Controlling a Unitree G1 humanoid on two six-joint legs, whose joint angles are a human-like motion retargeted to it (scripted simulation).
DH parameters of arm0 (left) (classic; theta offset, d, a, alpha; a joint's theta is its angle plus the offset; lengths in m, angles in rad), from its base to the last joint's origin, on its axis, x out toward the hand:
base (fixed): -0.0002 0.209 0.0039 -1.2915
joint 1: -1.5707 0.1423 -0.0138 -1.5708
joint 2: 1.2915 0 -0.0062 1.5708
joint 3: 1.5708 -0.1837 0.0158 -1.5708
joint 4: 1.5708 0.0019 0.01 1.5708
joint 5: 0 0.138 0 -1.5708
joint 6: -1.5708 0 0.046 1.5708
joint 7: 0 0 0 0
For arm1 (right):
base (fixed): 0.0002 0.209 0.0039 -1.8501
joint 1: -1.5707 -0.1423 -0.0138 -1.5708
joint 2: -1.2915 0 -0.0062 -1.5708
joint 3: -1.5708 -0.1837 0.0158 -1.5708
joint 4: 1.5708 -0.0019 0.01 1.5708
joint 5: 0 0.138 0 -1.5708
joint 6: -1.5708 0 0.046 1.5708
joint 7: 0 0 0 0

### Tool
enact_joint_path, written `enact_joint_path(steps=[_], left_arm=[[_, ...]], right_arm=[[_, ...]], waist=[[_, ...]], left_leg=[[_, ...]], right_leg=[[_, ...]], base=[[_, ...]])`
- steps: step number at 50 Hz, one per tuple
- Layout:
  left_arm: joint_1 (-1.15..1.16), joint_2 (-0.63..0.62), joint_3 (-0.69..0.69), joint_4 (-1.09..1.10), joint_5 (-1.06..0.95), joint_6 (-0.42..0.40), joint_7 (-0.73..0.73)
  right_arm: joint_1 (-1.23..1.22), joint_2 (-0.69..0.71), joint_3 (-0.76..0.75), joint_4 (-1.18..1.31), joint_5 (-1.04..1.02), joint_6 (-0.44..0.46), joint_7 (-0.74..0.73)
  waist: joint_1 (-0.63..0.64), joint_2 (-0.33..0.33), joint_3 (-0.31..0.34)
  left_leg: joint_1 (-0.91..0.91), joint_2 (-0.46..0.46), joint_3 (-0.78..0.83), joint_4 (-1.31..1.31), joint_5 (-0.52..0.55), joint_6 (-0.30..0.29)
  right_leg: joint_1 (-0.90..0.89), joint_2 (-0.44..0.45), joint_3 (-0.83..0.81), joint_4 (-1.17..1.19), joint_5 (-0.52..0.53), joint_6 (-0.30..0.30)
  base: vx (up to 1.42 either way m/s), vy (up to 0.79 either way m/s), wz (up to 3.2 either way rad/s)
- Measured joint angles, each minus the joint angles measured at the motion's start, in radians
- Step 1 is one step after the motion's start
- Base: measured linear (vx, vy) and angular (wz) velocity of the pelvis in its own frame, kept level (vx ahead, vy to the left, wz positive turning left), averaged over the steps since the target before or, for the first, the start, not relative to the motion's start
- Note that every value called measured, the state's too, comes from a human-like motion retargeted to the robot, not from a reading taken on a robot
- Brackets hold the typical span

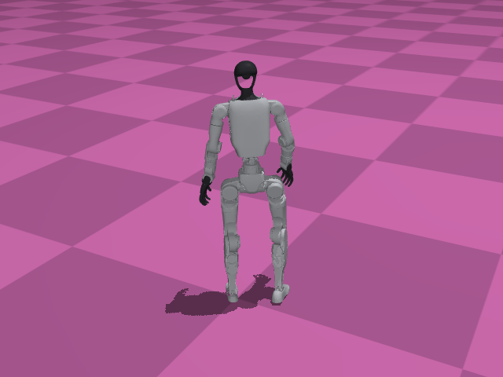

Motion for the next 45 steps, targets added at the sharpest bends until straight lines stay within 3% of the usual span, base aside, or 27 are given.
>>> enact_joint_path(steps=[7,10,12,22,30,38,41,45], left_arm=[[0.002,0.013,-0.025,-0.057,-0.026,-0.015,0.02],[0.004,0.019,-0.043,-0.087,-0.028,-0.027,0.022],[0.01,0.022,-0.054,-0.104,-0.018,-0.035,0.023],[-0.012,-0.002,-0.02,-0.098,0.064,-0.047,0.029],[-0.043,-0.013,-0.005,-0.065,0.064,-0.002,0.014],[-0.025,-0.006,0.028,-0.023,0.06,0.011,0.002],[-0.031,-0.009,0.043,0.004,0.041,0.012,-0.003],[-0.039,-0.013,0.032,0.026,0.011,0.012,-0.009]], right_arm=[[0.021,-0.001,0.025,-0.007,-0.024,0.007,-0.004],[0.031,0.007,0.032,-0.001,-0.023,0.011,-0.008],[0.042,0.015,0.036,0.006,-0.019,0.011,-0.011],[0.056,0.032,0.045,0.024,-0.005,-0.007,0.009],[0.012,0.028,0.03,0.052,-0.015,0.035,0.019],[0.024,0.035,-0.003,0.046,-0.001,0.032,0.015],[0.031,0.031,-0.012,0.037,0.004,0.024,0.022],[0.039,0.016,-0.022,0.026,0.014,0.018,0.027]], waist=[[-0.059,-0.015,0.009],[-0.071,-0.035,0.007],[-0.061,-0.046,0.001],[0.041,-0.06,-0.019],[0.041,-0.098,-0.019],[0.004,-0.111,-0.066],[-0.008,-0.097,-0.076],[-0.02,-0.073,-0.067]], left_leg=[[0.013,-0.05,-0.181,-0.017,0.012,0.012],[0.022,-0.082,-0.257,-0.044,0.027,0.019],[0.027,-0.097,-0.297,-0.063,0.039,0.02],[-0.008,-0.114,-0.414,-0.113,0.082,0.018],[-0.075,-0.102,-0.021,0.025,0.01,0.087],[-0.036,-0.035,0.351,0.053,-0.043,0.052],[-0.019,-0.015,0.383,0.016,-0.023,0.029],[-0.006,-0.011,0.29,-0.041,-0.006,0.013]], right_leg=[[0.001,0.082,0.334,-0.224,0.034,0.063],[0.02,0.102,0.499,-0.315,0.084,0.103],[0.034,0.098,0.527,-0.349,0.136,0.112],[0.066,0.04,0.334,-0.406,0.171,0.145],[0.063,-0.024,0.149,-0.399,0.155,0.162],[0.082,-0.041,-0.047,-0.411,0.133,0.173],[0.095,-0.03,-0.116,-0.409,0.126,0.17],[0.12,-0.022,-0.208,-0.382,0.116,0.146]], base=[[0.07,-0.05,1.39],[0.07,-0.12,1.39],[0.06,-0.15,1.13],[0.0,-0.17,0.92],[-0.04,-0.1,1.27],[-0.01,0.02,1.29],[0.01,0.09,1.2],[0.01,0.12,1.11]])
